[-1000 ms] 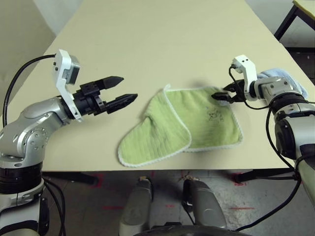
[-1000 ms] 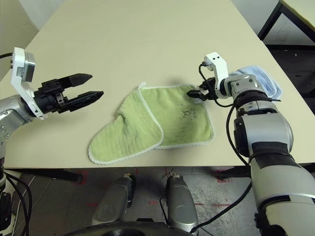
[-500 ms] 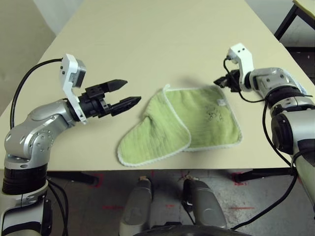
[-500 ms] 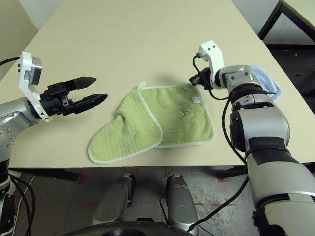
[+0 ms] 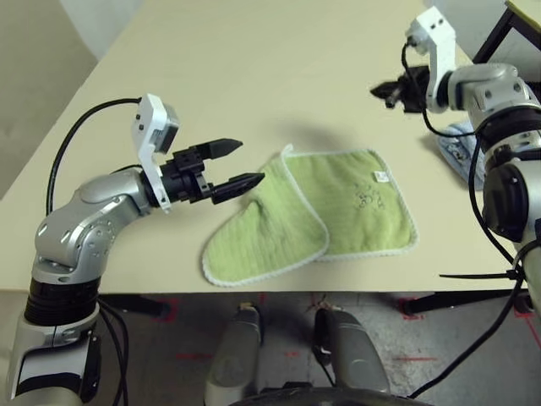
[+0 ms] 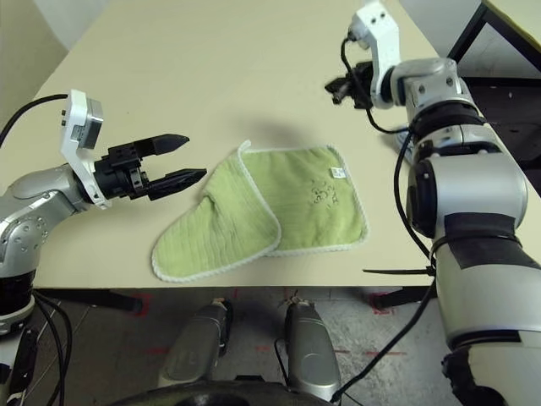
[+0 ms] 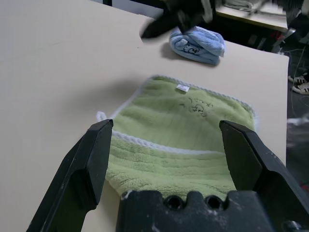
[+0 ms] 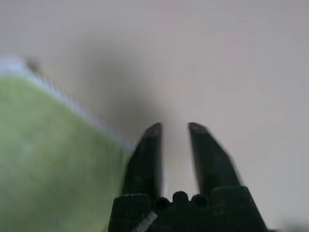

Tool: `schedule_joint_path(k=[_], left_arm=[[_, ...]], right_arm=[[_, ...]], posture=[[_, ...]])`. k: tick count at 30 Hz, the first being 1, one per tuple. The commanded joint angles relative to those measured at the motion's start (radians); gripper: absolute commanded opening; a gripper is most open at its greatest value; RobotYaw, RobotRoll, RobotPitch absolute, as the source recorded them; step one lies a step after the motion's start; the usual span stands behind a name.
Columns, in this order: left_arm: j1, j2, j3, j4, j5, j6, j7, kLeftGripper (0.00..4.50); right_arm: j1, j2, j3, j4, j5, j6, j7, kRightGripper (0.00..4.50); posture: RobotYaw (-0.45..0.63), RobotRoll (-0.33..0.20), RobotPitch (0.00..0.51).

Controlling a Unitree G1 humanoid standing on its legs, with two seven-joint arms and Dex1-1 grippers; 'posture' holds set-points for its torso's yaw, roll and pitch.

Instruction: Fold the towel and set it aside.

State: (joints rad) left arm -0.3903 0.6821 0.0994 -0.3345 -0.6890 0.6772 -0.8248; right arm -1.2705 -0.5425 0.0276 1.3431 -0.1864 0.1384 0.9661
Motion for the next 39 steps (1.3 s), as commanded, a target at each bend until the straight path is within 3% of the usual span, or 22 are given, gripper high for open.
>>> schedule_joint_path(k=[1, 6, 13, 22, 27, 34, 39], left_arm=[[0.018, -0.009, 0.038, 0.005, -0.009, -0.009, 0.015, 4.50], [0.050, 0.025, 0.079, -0.018, -0.030, 0.017, 0.006, 4.50], [0.074, 0.084, 0.067, -0.051, -0.018, 0.049, -0.010, 4.50], [0.092, 0.097, 0.065, -0.067, -0.010, 0.049, -0.003, 4.50], [0.094, 0.090, 0.059, -0.063, -0.003, 0.041, -0.002, 4.50], [0.079, 0.061, 0.028, -0.045, 0.018, 0.015, -0.003, 4.50], [0.072, 0.048, 0.007, -0.047, 0.035, 0.000, -0.006, 4.50]], right_arm=[[0.034, -0.007, -0.026, 0.008, 0.015, 0.006, -0.043, 2.58], [0.076, 0.001, -0.039, 0.011, 0.021, 0.018, -0.054, 4.45], [0.123, 0.043, -0.035, 0.015, 0.010, 0.049, -0.038, 4.45], [0.140, 0.074, 0.003, 0.017, -0.023, 0.075, -0.002, 4.45], [0.113, 0.077, -0.001, 0.011, -0.018, 0.037, -0.033, 2.84], [0.048, 0.078, -0.013, 0.002, -0.007, -0.024, -0.050, 0.12], [-0.011, 0.072, -0.040, -0.004, 0.018, -0.069, -0.076, 0.05]], posture=[[0.20, 0.000, 0.125], [0.22, 0.000, 0.132], [0.24, 0.000, 0.141], [0.26, 0.000, 0.147], [0.26, 0.000, 0.140], [0.25, 0.000, 0.122], [0.25, 0.000, 0.120]])
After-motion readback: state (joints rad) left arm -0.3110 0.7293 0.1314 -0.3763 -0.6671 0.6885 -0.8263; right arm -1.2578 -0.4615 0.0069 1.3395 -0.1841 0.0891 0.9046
